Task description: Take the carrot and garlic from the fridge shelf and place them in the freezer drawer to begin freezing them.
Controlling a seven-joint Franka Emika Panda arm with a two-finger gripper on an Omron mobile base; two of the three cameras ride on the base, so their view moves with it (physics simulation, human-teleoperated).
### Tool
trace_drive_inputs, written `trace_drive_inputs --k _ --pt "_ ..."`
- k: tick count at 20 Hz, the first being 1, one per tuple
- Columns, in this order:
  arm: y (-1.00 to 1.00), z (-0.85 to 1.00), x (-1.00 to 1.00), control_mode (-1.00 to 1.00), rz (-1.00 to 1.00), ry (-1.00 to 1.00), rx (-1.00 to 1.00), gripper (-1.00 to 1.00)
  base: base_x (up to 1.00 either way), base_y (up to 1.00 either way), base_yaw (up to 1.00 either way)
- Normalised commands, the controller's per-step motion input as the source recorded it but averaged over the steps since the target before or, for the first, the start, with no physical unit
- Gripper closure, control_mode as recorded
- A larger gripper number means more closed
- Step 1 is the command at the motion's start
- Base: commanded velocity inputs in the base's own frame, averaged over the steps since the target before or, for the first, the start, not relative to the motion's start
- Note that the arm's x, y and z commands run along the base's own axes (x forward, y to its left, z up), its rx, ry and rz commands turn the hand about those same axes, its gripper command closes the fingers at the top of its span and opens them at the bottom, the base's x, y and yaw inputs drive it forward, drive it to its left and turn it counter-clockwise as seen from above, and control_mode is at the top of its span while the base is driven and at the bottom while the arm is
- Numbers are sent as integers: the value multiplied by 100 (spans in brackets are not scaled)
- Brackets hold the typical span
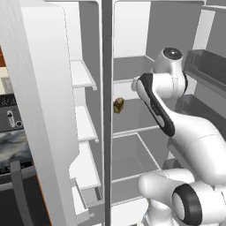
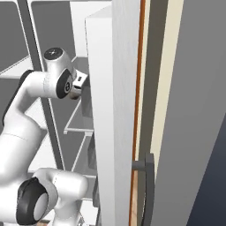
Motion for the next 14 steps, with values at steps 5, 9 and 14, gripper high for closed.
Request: trace_drive_inputs --k 5,9,14 --pt "13 -18 -17 -100 4 11 3 100 0 0 0" --pt "0 -15 -56 -100 8 5 11 100 0 0 0" --pt "0 -5 -34 100 5 0 4 100 -58 0 9"
